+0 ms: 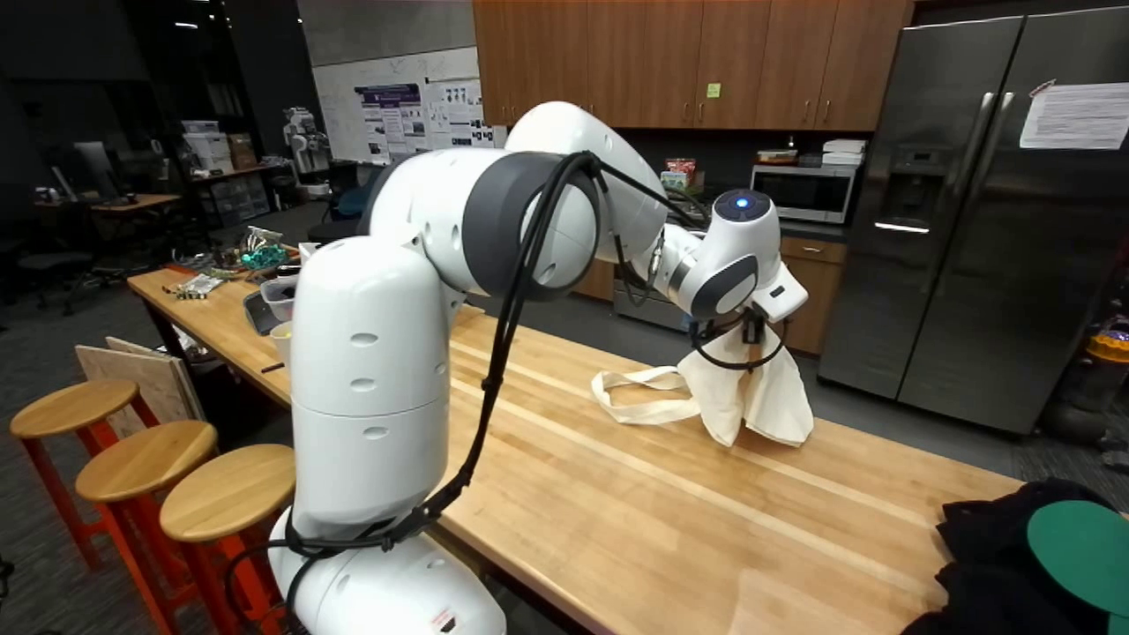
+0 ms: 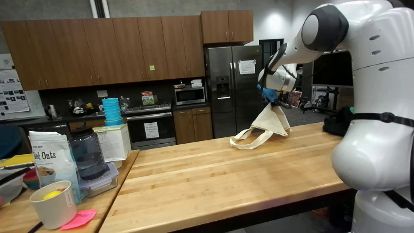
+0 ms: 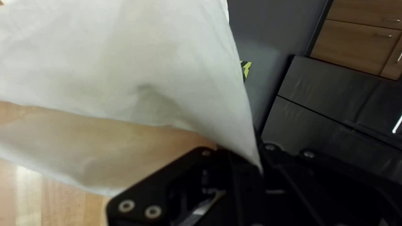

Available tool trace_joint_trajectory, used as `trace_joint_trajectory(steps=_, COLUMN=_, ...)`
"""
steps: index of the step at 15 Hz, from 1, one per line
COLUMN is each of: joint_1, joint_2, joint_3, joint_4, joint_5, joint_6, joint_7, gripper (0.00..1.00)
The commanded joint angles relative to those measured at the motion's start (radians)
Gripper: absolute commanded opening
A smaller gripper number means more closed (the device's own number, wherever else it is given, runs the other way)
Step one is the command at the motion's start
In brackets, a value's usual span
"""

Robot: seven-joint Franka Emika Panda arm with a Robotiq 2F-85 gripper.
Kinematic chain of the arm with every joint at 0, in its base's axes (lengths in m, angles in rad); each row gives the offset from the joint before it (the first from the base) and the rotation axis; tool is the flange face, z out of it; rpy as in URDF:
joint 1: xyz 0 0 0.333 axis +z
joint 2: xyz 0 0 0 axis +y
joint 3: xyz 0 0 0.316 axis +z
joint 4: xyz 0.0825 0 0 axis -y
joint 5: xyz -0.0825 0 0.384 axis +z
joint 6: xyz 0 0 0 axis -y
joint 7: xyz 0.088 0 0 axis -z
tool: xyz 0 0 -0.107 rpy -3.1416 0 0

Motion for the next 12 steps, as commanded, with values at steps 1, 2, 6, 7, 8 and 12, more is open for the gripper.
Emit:
trace_joint_trajectory(steps=1, joint_1=-0.015, joint_2=0.007, joint_3=0.009, joint_4=0.032, joint_5=0.028, joint_6=-0.027, joint_7=-0.021, gripper=0.01)
trace_joint_trajectory(steps=2, joint_1=-0.015, joint_2=0.008, joint_3=0.009, joint_4=0.034, joint_5=0.028, joint_6=-0.028, joint_7=-0.021, gripper=0.01)
trace_joint_trajectory(steps=6, joint_1=-0.012, joint_2=0.009, joint_3=0.010, joint_4=0.036, joint_5=0.025, joint_6=-0.028, joint_7=-0.020, gripper=0.01)
trace_joint_trajectory(steps=7, joint_1=-0.010, joint_2=0.008, joint_3=0.011, joint_4=0.035, joint_5=0.022, joint_6=-0.026, joint_7=-0.020, gripper=0.01)
trace_joint_trajectory(steps=8, joint_1=-0.008, joint_2=0.007, joint_3=0.012, joint_4=0.036, joint_5=0.020, joint_6=-0.027, joint_7=-0.019, gripper=0.01)
trace_joint_trajectory(steps=12, joint_1=0.003, joint_2=0.003, joint_3=0.020, joint_4=0.034, joint_5=0.010, joint_6=-0.025, joint_7=-0.015, gripper=0.01)
